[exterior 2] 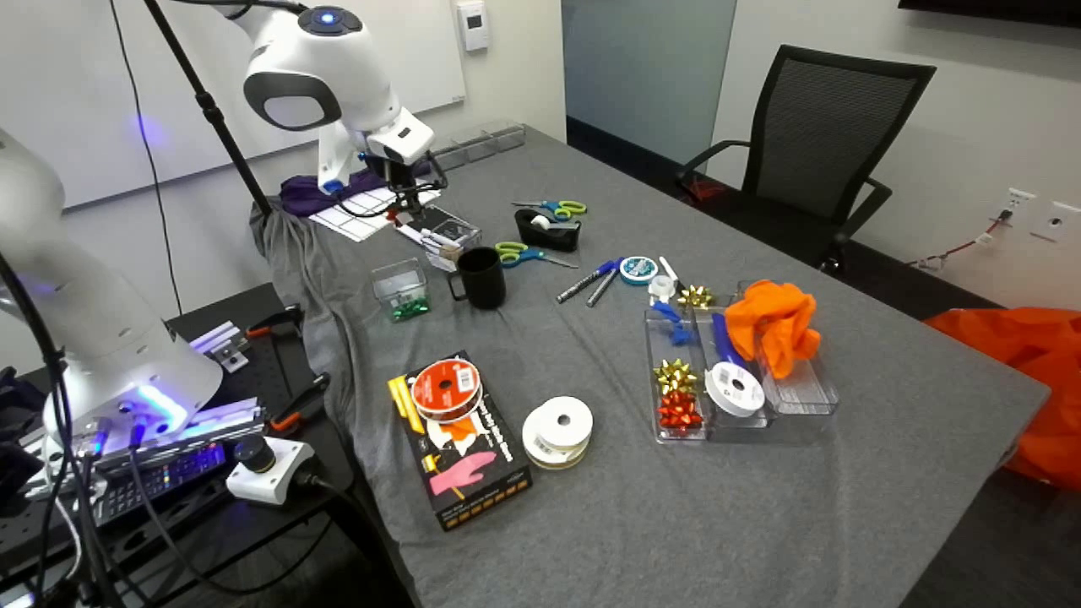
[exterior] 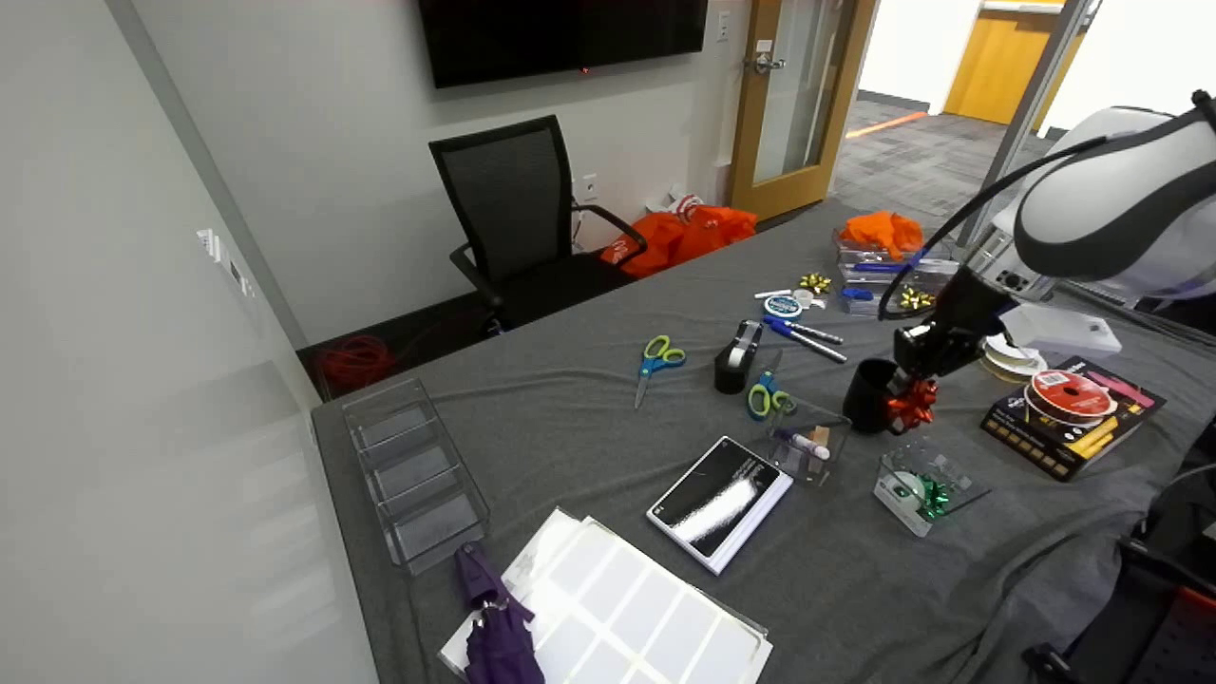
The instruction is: Remove the green and red ribbons from the clear case and put them in the bottom compartment of the clear case on the front right
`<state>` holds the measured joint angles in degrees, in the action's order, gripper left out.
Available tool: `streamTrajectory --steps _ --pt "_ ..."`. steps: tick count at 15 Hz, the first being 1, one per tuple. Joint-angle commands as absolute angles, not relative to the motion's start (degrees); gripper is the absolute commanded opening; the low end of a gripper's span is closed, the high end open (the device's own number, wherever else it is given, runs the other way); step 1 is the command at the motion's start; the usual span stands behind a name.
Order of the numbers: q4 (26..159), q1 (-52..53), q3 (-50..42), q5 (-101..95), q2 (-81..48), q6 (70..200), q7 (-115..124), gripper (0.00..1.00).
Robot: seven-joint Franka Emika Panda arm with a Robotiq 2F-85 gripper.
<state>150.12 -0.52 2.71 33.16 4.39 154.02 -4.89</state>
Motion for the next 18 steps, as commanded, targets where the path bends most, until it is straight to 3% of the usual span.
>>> streamTrajectory --steps 1,8,9,15,18 --pt "145.2 0.3 0.8 38.7 1.7 156.2 -0.4 0.0" --pt "133.6 -1.2 -1.1 40.4 -7.7 164.1 15.4 0.0" --pt "137.7 -0.8 -1.0 38.7 -3.3 161.8 12.7 0.01" --pt "134.1 -0.9 -1.4 38.8 -7.4 163.5 15.5 0.01" --pt "131.2 -2.4 -0.2 48.7 -10.0 166.1 12.5 0.0"
